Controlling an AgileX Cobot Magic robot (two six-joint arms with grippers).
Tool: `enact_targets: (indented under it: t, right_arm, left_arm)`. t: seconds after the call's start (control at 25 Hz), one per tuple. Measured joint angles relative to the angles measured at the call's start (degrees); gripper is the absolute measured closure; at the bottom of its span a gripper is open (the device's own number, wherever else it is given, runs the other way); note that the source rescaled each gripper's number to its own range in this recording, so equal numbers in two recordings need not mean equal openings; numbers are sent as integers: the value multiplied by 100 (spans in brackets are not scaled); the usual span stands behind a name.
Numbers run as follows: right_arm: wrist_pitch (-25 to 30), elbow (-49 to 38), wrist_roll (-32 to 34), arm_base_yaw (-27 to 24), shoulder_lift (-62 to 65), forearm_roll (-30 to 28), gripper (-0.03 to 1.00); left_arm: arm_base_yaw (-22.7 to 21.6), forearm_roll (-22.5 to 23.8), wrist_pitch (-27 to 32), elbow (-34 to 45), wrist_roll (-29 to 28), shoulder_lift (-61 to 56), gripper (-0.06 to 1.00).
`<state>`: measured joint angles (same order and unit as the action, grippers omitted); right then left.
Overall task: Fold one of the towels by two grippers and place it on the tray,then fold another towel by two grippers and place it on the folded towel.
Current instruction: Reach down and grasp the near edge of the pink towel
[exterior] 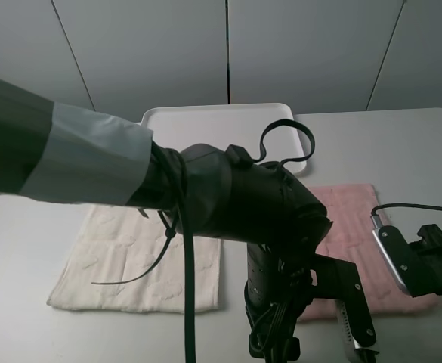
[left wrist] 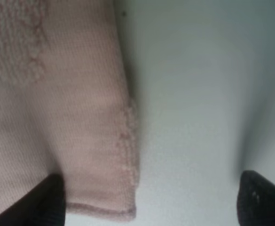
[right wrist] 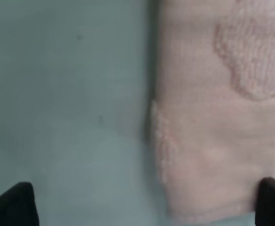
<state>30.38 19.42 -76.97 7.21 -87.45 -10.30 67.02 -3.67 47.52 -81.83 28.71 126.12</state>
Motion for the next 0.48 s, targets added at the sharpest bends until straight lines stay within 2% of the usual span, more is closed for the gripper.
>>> enact_targets:
  t: [0.16, 0.48]
  right_arm:
    - [176, 0, 264, 0, 0, -286, -3]
    - [116, 0, 308, 0, -178, -285, -3]
  left_arm:
    - [0, 22, 0, 0, 0, 0, 0]
    - [0, 248, 10, 0, 0, 8, 0]
